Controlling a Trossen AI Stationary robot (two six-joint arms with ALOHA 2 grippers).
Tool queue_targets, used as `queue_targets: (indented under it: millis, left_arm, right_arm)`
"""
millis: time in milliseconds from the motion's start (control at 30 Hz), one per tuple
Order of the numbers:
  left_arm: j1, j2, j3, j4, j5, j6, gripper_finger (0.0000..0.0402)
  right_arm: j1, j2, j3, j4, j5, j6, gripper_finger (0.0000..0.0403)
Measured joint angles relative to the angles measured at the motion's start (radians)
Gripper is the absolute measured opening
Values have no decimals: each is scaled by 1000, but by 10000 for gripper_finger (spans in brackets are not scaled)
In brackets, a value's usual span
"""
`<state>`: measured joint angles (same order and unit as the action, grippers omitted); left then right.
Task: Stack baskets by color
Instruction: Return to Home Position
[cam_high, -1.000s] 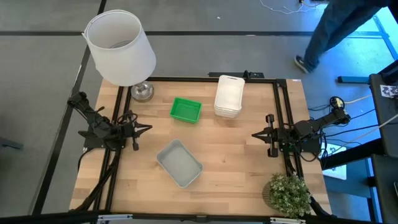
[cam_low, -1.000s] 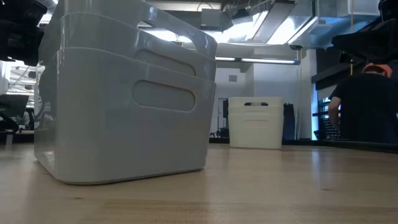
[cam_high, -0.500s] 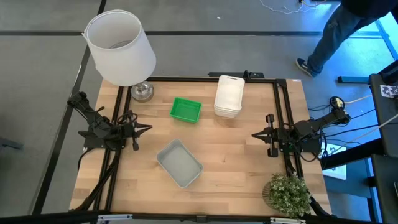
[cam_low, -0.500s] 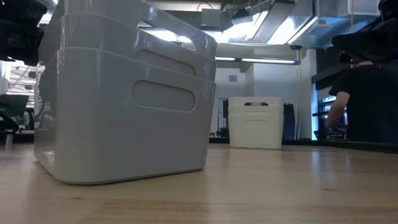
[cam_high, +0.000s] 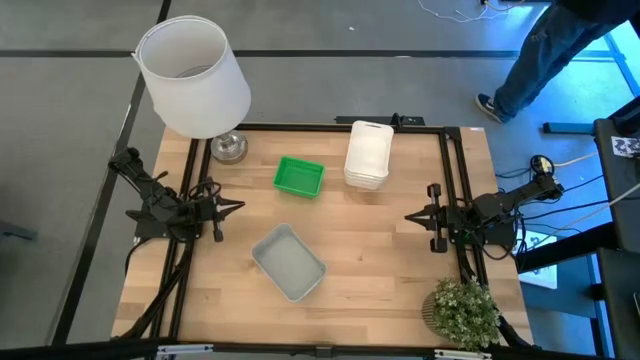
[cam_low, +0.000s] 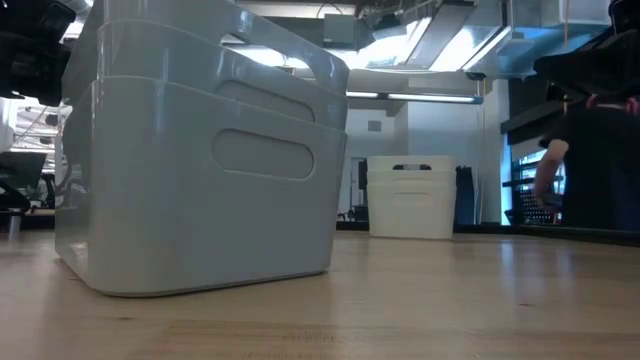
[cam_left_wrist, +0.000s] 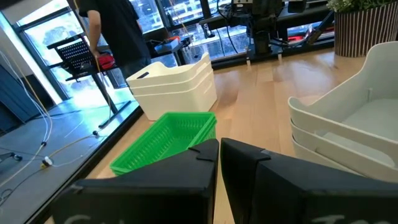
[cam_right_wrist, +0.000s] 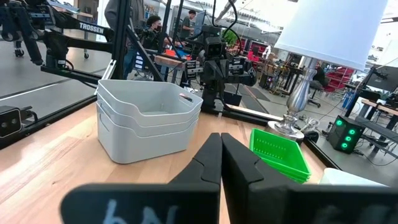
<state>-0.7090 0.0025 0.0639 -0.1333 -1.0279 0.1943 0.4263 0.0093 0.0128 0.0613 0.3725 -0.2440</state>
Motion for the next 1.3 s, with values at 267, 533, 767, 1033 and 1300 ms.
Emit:
queue_targets:
  millis: [267, 533, 767, 1033, 1300]
  left_arm:
    - [0, 0, 0, 0, 0, 0, 11]
    - [0, 0, 0, 0, 0, 0, 11]
    - [0, 0, 0, 0, 0, 0, 11]
    - [0, 0, 0, 0, 0, 0, 11]
    - [0, 0, 0, 0, 0, 0, 11]
  right_arm:
    - [0, 0, 0, 0, 0, 0, 1]
    - [0, 0, 0, 0, 0, 0, 8]
    - [0, 0, 0, 0, 0, 0, 12]
    - [0, 0, 0, 0, 0, 0, 8]
    - [0, 0, 0, 0, 0, 0, 8]
